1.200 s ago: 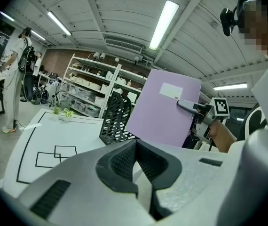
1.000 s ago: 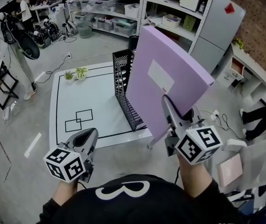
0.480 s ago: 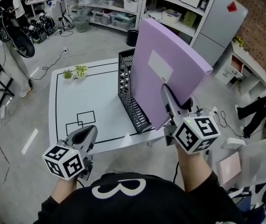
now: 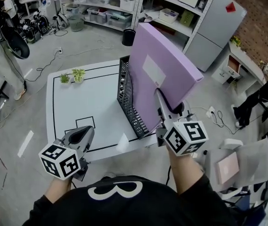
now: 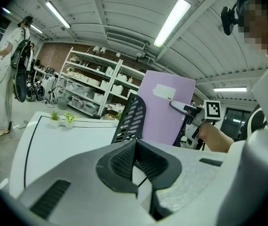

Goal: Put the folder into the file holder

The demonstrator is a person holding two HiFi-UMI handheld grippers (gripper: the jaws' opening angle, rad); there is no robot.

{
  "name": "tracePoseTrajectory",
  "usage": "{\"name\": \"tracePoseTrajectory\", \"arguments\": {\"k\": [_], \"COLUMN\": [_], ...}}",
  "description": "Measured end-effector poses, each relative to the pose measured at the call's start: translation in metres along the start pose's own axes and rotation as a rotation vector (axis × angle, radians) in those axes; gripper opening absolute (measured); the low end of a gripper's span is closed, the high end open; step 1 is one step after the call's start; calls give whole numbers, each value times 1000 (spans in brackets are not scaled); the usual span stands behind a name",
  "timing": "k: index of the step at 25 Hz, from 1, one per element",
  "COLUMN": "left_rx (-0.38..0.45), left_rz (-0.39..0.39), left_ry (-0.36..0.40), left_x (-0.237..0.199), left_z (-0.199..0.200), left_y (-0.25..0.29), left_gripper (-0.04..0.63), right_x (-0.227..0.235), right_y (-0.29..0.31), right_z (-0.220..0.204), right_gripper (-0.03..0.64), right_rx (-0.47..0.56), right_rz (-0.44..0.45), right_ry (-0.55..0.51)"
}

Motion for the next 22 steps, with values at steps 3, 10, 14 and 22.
{"name": "tracePoseTrajectory", "arguments": {"k": [3,10,14,22], "left_rx": [-10,-23,-33,-51], "left_rz": [2,3,-5,-34], "left_ry": [-3,-3,-7,2], "left_x": [-7,-20,-25,-40], "left_z": [0,3,2,6], "left_y": [1,-2,-4,-1], "left_gripper": [5,5,5,6], "right_x": [-1,-9,-10,-15], "right_y": [2,9,10,7], "right_z": [-7,-8,-10,-32], "right_gripper": [138,137,135,137], "right_rx": [14,61,76,68], "right_rz": [-4,-10,-19,-43], "right_ry": [2,-45,-22,-21]}}
Point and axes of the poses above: the fingertips, and each gripper's own axes: y forward along the fingers, x to its right, z out of its top, the point moved 1 cm from there along -y, backward along the fingers, and after that the axes turned 13 degrees about -y, right-handed, at the moved point
